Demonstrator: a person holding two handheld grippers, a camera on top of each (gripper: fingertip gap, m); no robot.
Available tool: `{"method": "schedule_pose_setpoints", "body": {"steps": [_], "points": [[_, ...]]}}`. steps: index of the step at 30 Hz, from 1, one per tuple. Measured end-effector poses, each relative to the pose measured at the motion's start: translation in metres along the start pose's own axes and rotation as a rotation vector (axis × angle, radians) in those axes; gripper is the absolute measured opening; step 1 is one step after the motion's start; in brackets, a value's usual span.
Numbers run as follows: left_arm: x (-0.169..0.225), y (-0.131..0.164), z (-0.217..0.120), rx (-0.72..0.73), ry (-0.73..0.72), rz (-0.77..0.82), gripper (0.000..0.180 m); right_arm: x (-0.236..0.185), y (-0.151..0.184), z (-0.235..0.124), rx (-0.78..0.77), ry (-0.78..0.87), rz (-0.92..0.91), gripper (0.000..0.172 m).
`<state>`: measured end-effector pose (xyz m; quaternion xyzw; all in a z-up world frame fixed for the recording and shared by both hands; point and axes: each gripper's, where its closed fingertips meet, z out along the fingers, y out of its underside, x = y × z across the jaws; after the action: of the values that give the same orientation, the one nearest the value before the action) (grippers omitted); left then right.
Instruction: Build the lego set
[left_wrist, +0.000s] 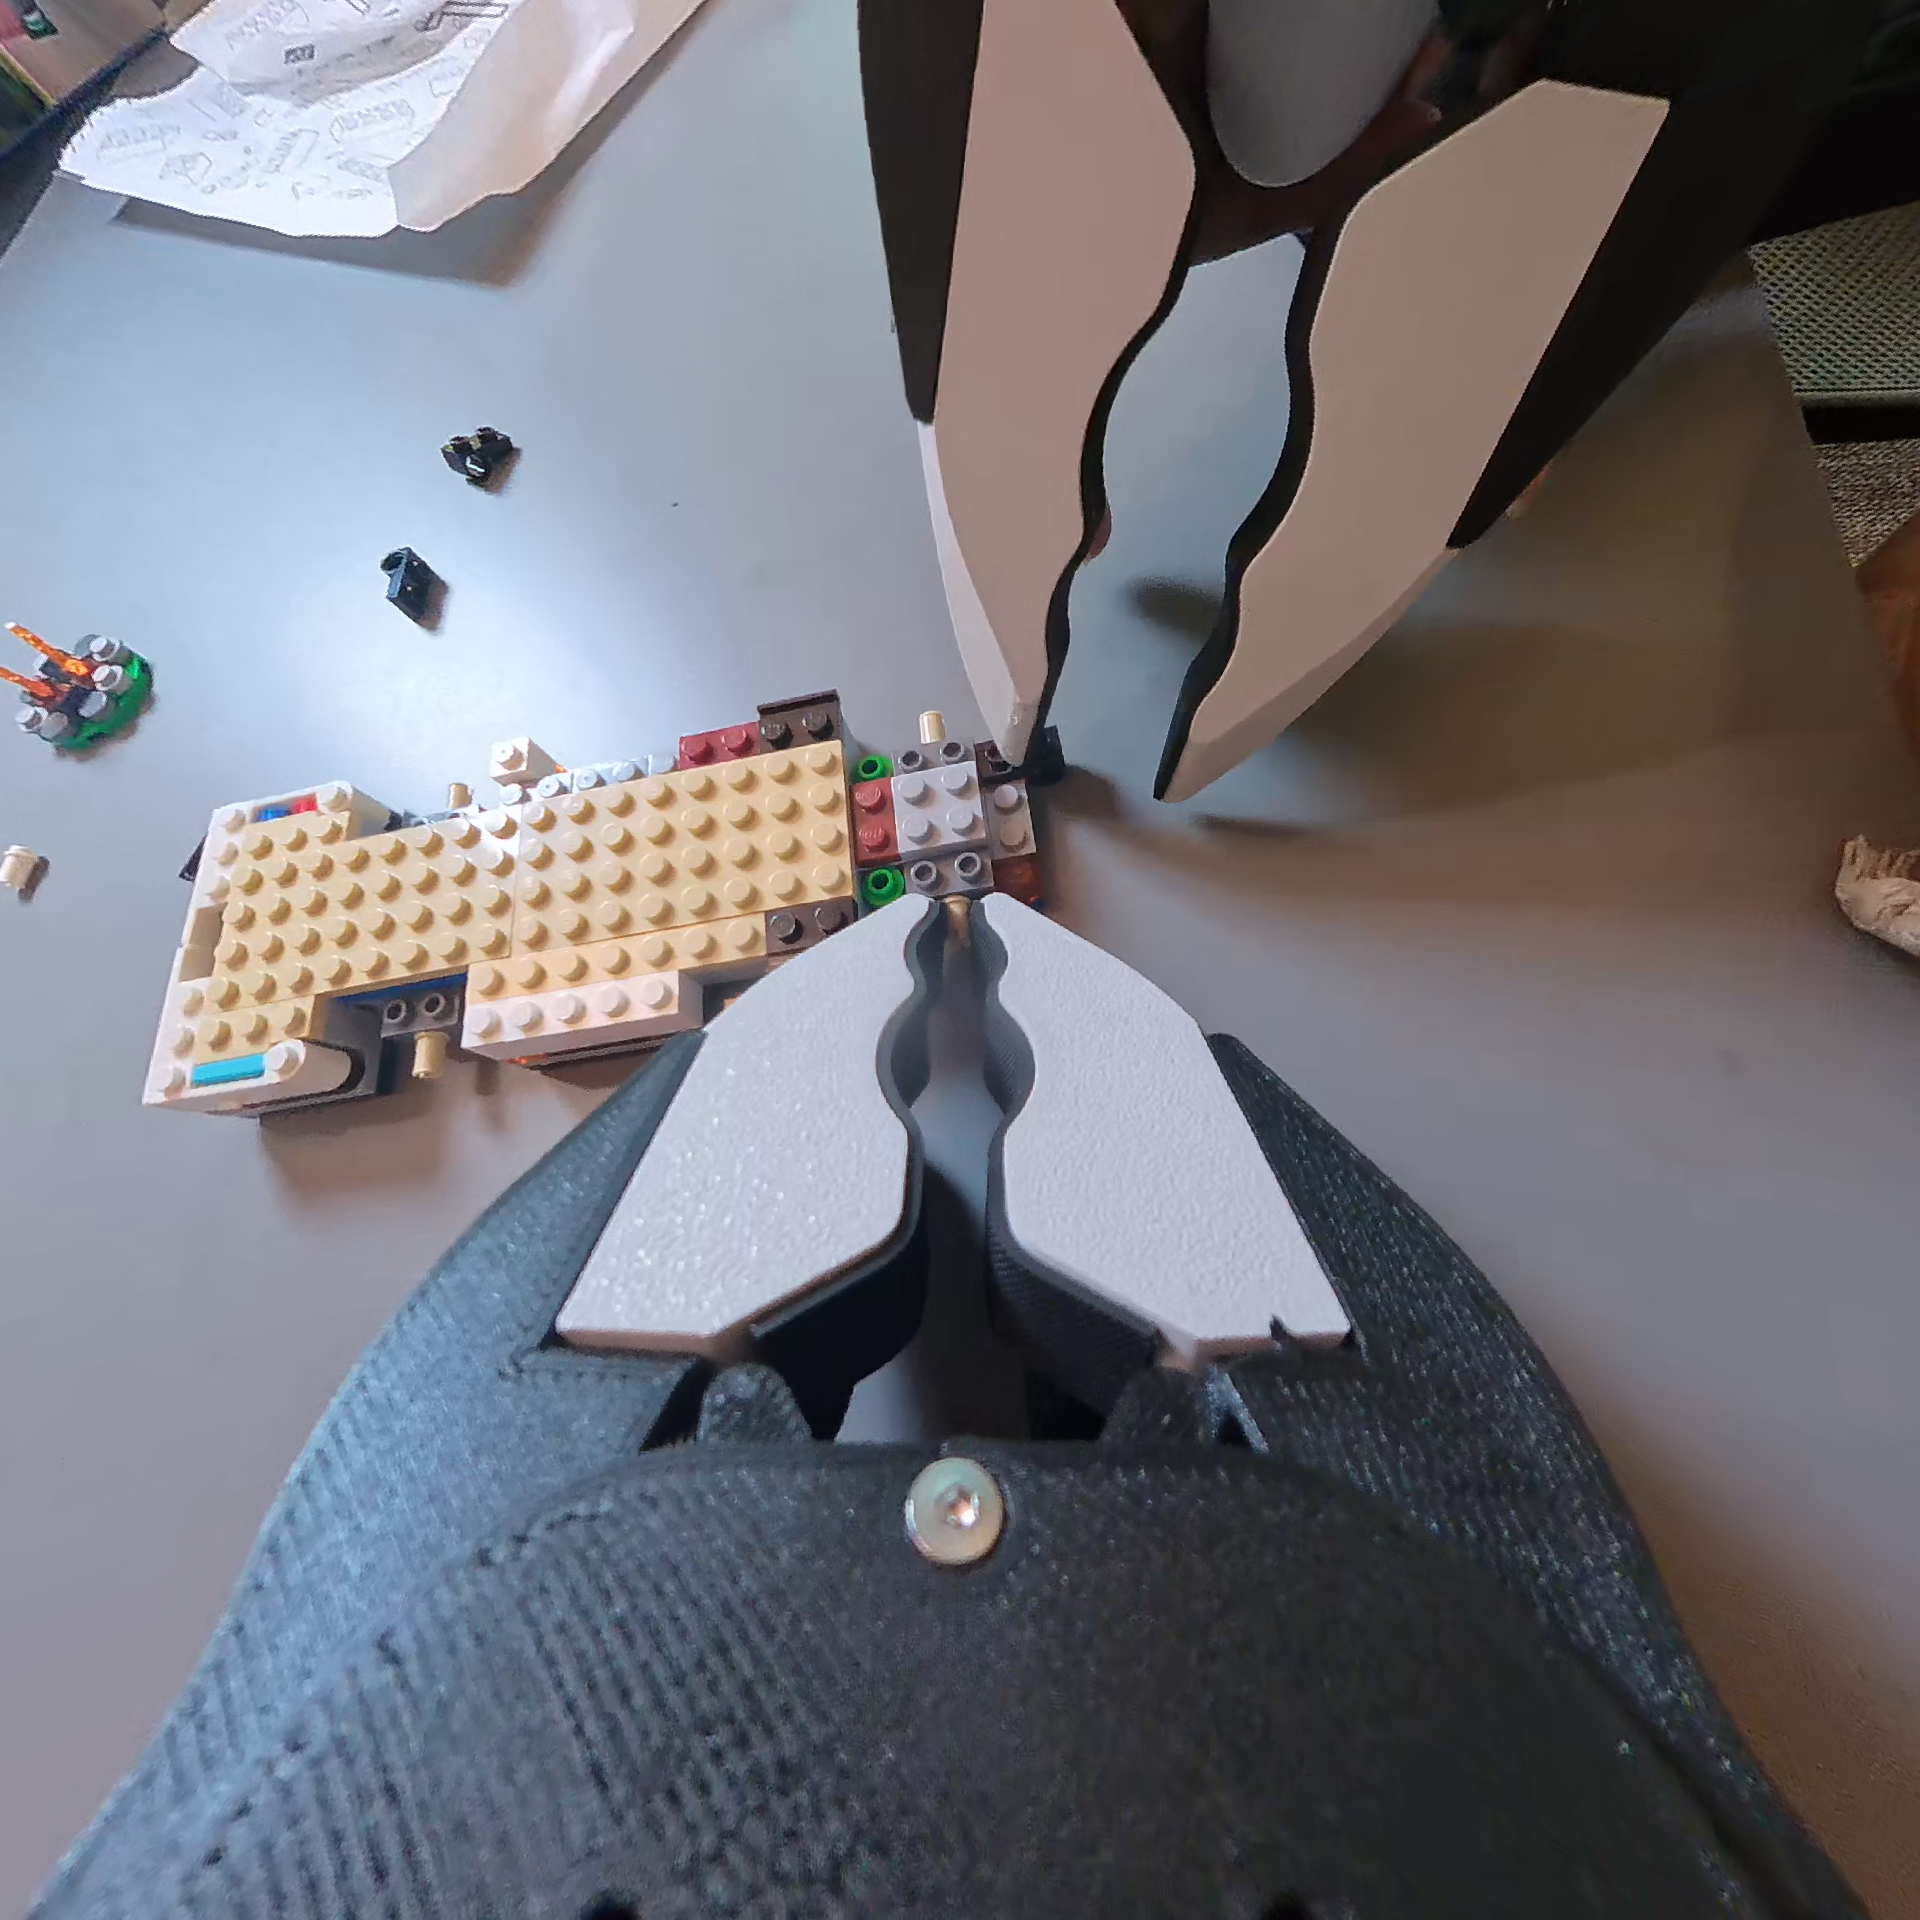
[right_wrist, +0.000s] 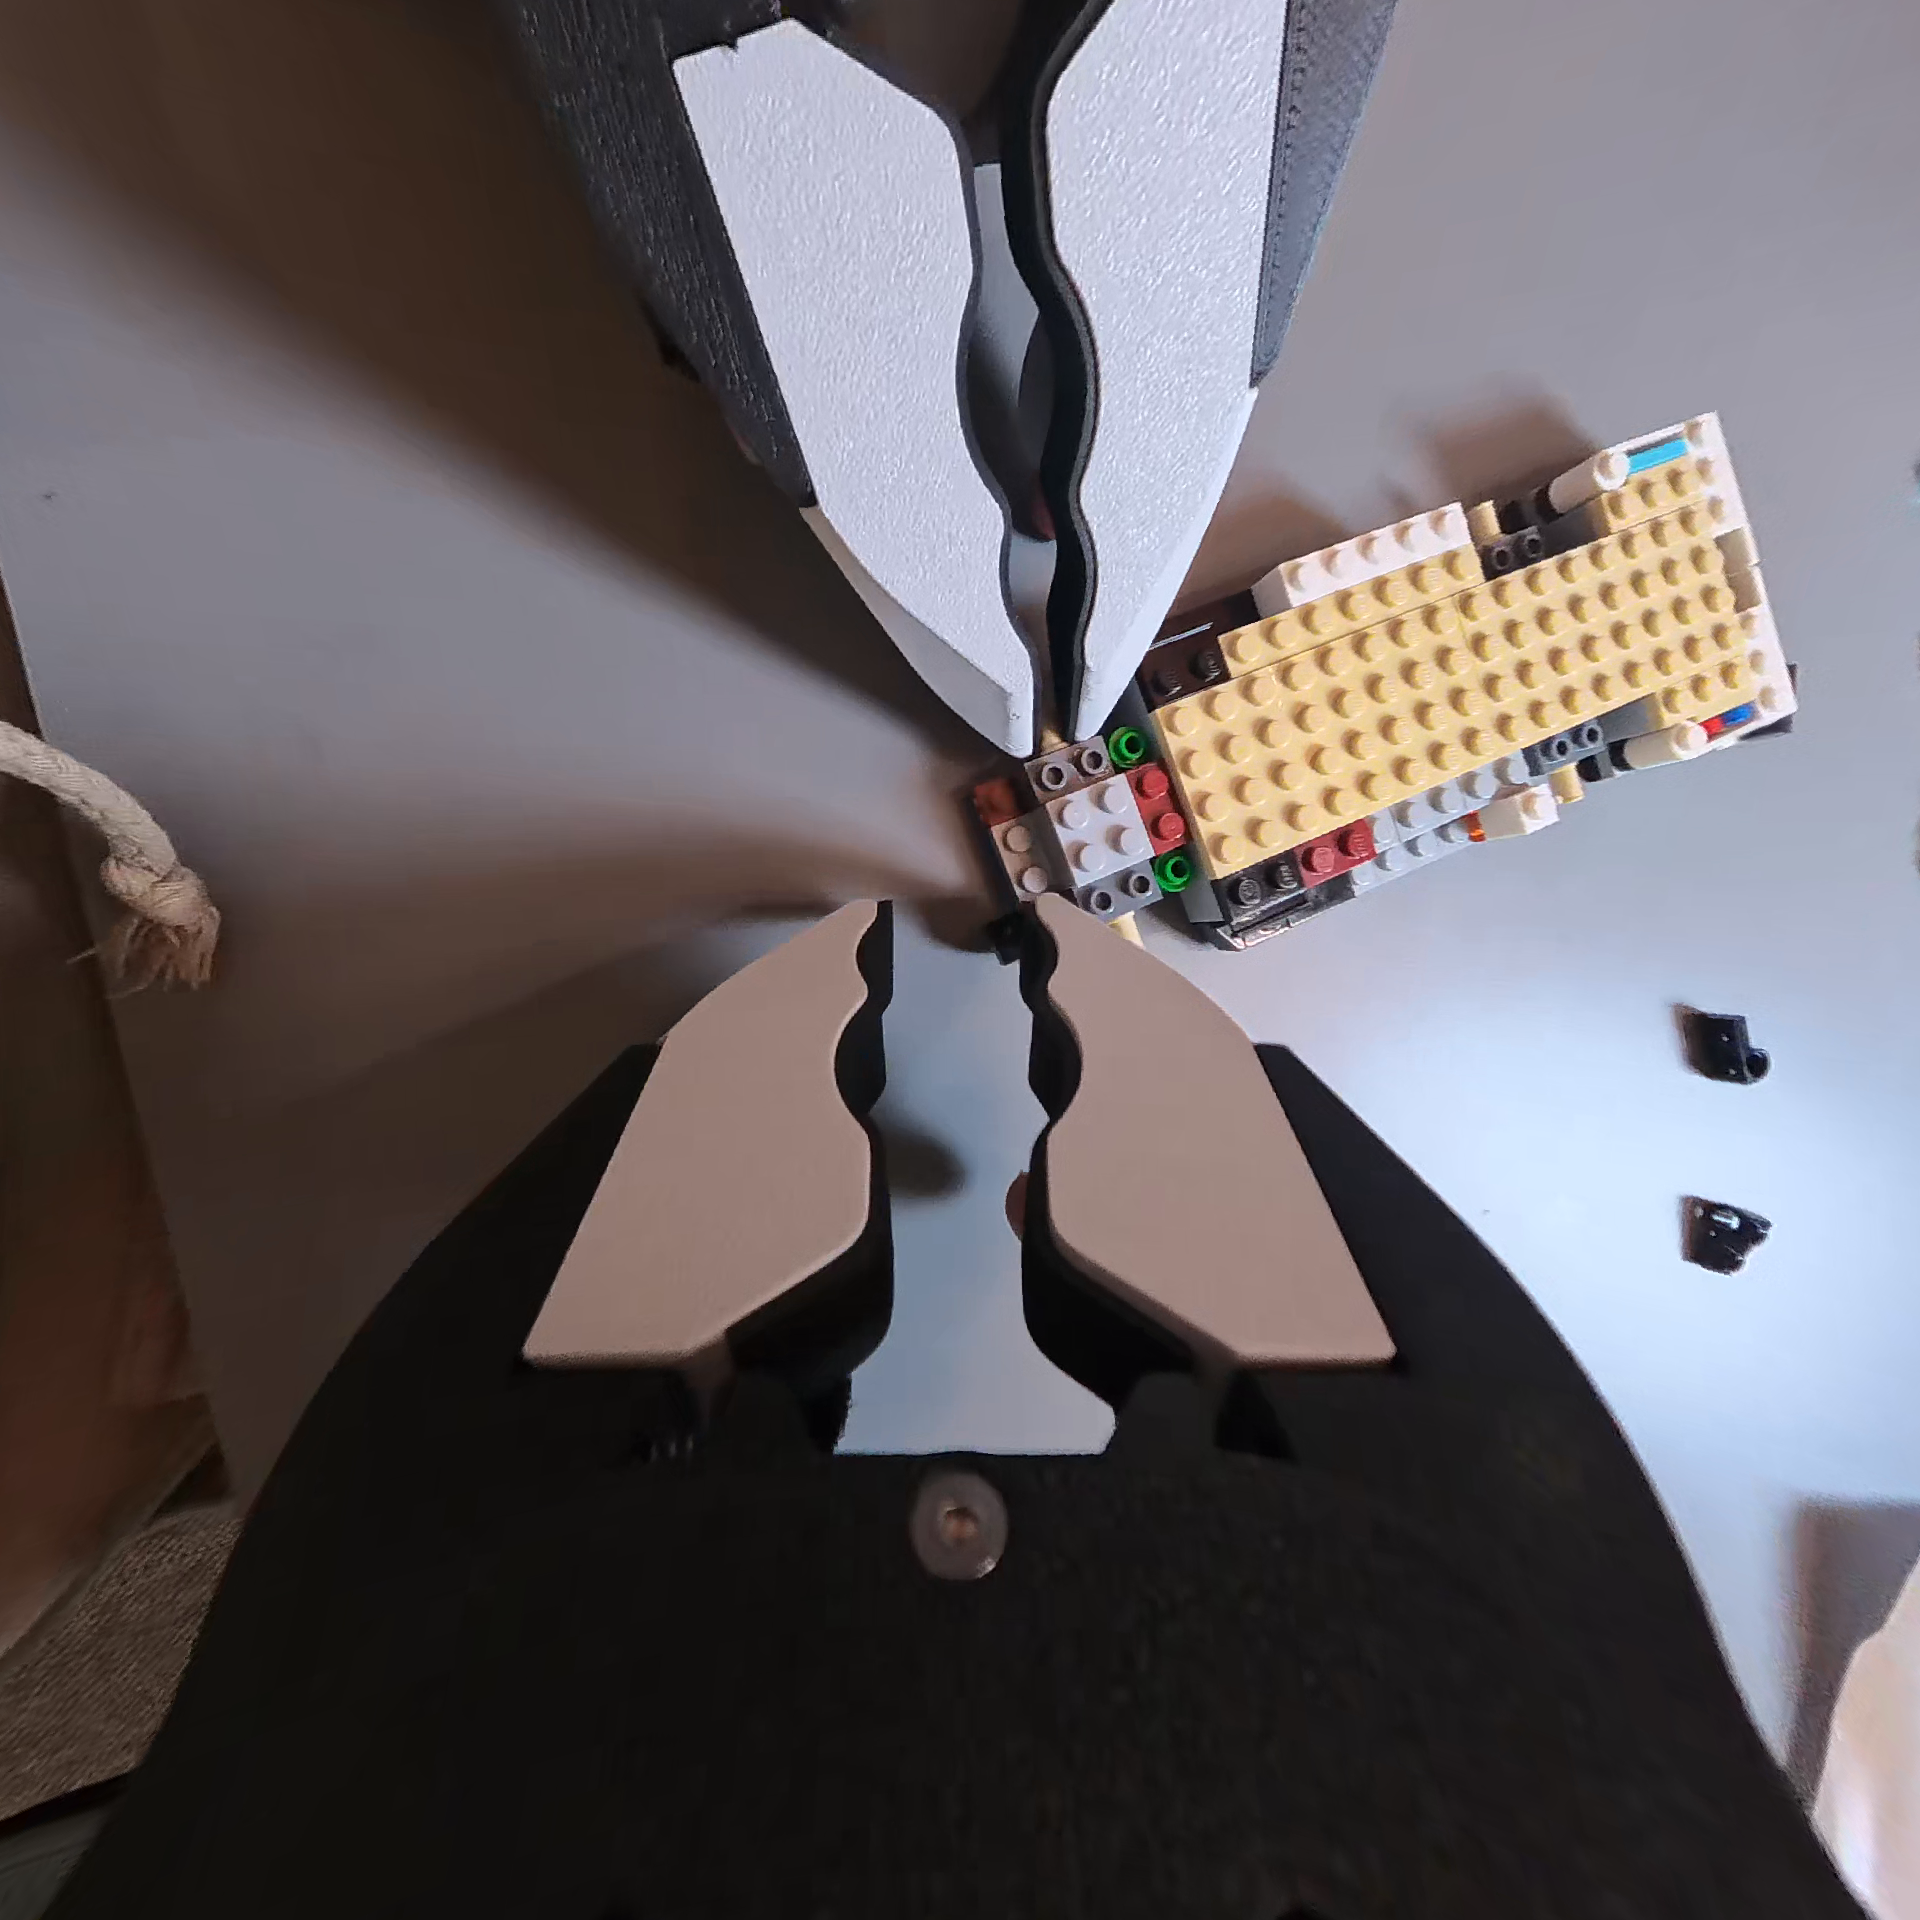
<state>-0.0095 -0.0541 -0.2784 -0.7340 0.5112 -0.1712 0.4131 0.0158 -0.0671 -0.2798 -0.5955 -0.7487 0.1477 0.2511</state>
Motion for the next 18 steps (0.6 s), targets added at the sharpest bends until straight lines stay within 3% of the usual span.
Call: {"method": "schedule_pose_setpoints", "body": {"steps": [8,13,18], "points": [[0.001,0.0,0.0,0.001,0.003,0.007,0.004,-0.005,-0.003,0.001,-0.013,-0.097,0.015,0.028],[0.006,0.002,-0.004,0.012,0.049,0.061,0.004,0.025,-0.014,-0.021,0.141,0.016,0.065,0.032],[0.01,0.008,-0.012,0.016,0.085,0.176,0.004,0.068,0.006,-0.042,0.243,0.155,0.193,0.033]]}}
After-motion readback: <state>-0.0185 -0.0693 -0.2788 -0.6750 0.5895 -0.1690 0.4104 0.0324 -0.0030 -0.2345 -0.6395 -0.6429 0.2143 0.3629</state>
